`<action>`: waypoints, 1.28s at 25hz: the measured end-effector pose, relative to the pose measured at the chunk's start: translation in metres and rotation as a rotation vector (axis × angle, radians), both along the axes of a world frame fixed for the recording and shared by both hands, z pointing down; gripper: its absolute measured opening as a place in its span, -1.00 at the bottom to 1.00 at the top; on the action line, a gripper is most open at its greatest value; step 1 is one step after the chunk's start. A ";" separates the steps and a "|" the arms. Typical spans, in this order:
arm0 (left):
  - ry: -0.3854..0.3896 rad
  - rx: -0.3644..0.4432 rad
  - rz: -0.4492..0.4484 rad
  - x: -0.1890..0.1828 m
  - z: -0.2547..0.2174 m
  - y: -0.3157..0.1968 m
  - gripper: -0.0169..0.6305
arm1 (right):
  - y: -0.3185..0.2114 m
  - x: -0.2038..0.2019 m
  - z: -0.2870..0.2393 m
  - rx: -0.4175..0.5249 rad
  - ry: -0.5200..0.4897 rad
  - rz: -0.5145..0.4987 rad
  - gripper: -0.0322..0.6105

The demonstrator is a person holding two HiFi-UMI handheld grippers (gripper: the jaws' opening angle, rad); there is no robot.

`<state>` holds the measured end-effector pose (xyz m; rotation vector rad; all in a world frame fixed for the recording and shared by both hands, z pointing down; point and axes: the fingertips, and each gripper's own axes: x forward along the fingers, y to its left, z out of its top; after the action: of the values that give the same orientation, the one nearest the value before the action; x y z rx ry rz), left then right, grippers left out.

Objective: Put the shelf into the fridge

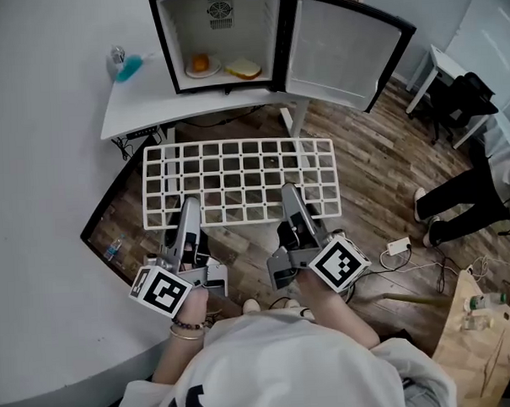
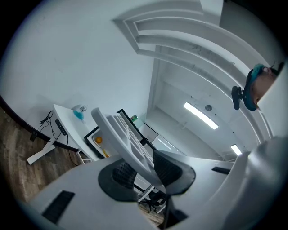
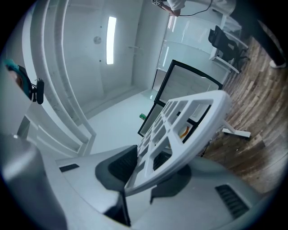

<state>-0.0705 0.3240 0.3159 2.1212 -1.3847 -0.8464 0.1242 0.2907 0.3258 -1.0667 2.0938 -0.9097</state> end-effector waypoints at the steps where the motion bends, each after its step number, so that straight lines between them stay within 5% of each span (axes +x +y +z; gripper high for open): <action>1: -0.002 0.001 0.005 -0.003 0.000 -0.001 -0.66 | 0.000 -0.003 0.000 -0.001 -0.001 0.006 -0.59; 22: 0.019 -0.015 0.033 -0.020 0.011 -0.034 -0.65 | -0.027 -0.019 0.005 -0.028 0.021 0.040 -0.59; 32: 0.008 -0.024 0.007 -0.032 0.015 -0.119 -0.64 | -0.118 -0.031 0.011 -0.046 0.015 0.013 -0.59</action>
<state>-0.1026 0.2046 0.3307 2.1016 -1.3752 -0.8309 0.0928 0.1723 0.3364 -1.1127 2.0844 -0.9503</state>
